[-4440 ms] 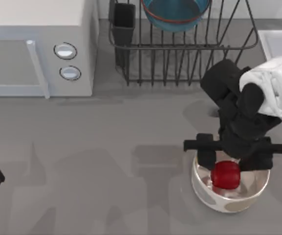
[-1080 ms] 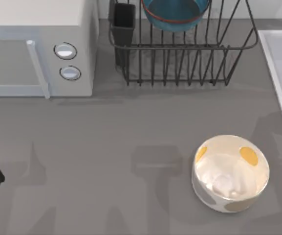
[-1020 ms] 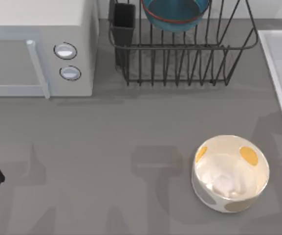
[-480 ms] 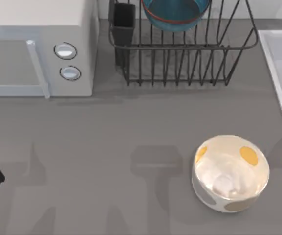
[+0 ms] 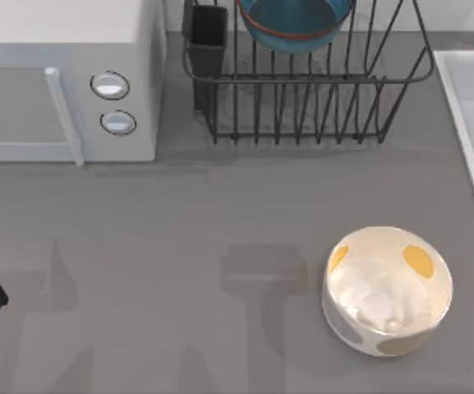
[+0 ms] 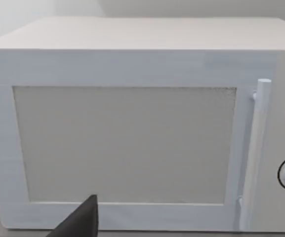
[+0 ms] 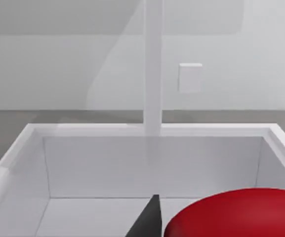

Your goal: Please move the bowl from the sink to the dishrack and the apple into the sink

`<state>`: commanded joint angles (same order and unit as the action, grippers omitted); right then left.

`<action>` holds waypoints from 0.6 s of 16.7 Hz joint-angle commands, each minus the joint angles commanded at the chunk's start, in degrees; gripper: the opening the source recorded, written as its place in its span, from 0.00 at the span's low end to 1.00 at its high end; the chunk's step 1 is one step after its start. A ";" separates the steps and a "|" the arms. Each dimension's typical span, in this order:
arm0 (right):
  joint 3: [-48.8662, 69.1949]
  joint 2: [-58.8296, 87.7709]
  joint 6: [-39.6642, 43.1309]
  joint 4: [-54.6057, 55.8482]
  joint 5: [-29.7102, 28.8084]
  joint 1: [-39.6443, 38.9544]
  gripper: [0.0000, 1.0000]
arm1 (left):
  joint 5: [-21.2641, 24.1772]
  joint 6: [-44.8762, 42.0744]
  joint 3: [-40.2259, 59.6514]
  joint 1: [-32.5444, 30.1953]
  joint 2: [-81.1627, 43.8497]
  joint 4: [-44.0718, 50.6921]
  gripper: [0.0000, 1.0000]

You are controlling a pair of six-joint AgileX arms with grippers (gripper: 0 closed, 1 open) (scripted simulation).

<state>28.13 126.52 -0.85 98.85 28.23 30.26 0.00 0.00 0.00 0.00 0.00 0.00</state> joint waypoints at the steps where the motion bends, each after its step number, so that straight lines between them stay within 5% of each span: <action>1: -0.09 0.47 0.01 0.51 -0.02 -0.01 0.00 | 0.00 0.00 0.00 0.00 0.00 0.00 1.00; 5: -0.09 0.47 0.01 0.52 -0.02 -0.01 0.00 | 0.00 0.00 0.00 0.00 0.00 0.00 1.00; 10: -0.09 0.47 0.01 0.52 -0.02 -0.01 0.38 | 0.00 0.00 0.00 0.00 0.00 0.00 1.00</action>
<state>28.04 126.99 -0.83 99.37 28.21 30.25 0.00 0.00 0.00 0.00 0.00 0.00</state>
